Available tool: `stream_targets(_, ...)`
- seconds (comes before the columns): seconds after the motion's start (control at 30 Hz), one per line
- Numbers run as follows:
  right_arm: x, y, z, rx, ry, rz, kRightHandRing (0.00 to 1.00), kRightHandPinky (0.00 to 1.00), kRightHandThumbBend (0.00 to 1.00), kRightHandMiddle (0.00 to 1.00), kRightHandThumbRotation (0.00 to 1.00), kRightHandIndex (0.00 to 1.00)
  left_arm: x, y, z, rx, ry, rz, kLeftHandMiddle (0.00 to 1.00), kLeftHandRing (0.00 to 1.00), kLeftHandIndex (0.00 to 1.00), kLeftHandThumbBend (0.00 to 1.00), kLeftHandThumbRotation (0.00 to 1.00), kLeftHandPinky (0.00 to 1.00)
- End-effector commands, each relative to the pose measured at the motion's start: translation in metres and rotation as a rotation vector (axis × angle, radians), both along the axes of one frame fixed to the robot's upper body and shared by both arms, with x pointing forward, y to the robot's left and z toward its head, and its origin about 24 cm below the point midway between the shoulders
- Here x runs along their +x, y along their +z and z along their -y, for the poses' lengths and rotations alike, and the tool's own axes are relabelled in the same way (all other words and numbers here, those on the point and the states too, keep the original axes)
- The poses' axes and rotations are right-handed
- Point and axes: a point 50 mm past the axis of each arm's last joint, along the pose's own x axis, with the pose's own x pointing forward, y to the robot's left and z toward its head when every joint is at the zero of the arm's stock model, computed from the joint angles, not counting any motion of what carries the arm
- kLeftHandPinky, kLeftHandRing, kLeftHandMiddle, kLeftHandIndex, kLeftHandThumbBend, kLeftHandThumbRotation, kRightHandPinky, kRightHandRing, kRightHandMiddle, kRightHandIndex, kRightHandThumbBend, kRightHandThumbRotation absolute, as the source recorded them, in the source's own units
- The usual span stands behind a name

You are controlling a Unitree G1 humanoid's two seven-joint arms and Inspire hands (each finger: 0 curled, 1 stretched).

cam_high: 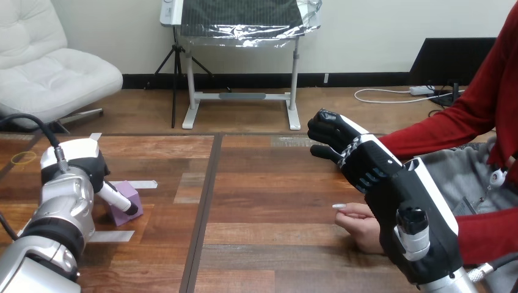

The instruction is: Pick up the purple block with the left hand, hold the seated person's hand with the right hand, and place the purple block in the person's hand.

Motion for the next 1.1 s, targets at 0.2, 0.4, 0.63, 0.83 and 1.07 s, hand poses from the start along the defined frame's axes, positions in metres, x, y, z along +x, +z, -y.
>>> stream_targets(0.2,0.0073,0.0131,-0.0015,0.01,0.006,0.072,0.9,0.86,0.96,0.89,1.0,0.88,0.0179,0.0254,0.0145,0.006,-0.055,0.073,0.8,0.78,0.77,0.93,0.38,0.67)
stream_targets(0.4,0.0062,0.0131,-0.0014,0.011,0.001,0.071,0.9,0.86,0.97,0.89,1.0,0.88,0.018,0.0255,0.0151,0.002,-0.058,0.073,0.78,0.77,0.76,0.94,0.39,0.65)
stream_targets(0.63,0.0059,0.0131,-0.0015,0.016,0.003,0.068,0.9,0.85,0.97,0.89,1.0,0.88,0.0176,0.0242,0.016,-0.013,-0.063,0.085,0.78,0.76,0.76,0.94,0.39,0.63)
stream_targets(0.83,0.006,0.0132,-0.0019,0.016,-0.001,0.071,0.9,0.85,0.96,0.89,1.0,0.88,0.0182,0.0238,0.0188,-0.017,-0.063,0.086,0.78,0.76,0.76,0.94,0.39,0.64)
stream_targets(1.07,0.0059,0.013,-0.002,0.018,0.001,0.067,0.9,0.85,0.96,0.89,1.0,0.88,0.0185,0.0224,0.0222,-0.023,-0.071,0.085,0.76,0.74,0.75,0.93,0.39,0.62)
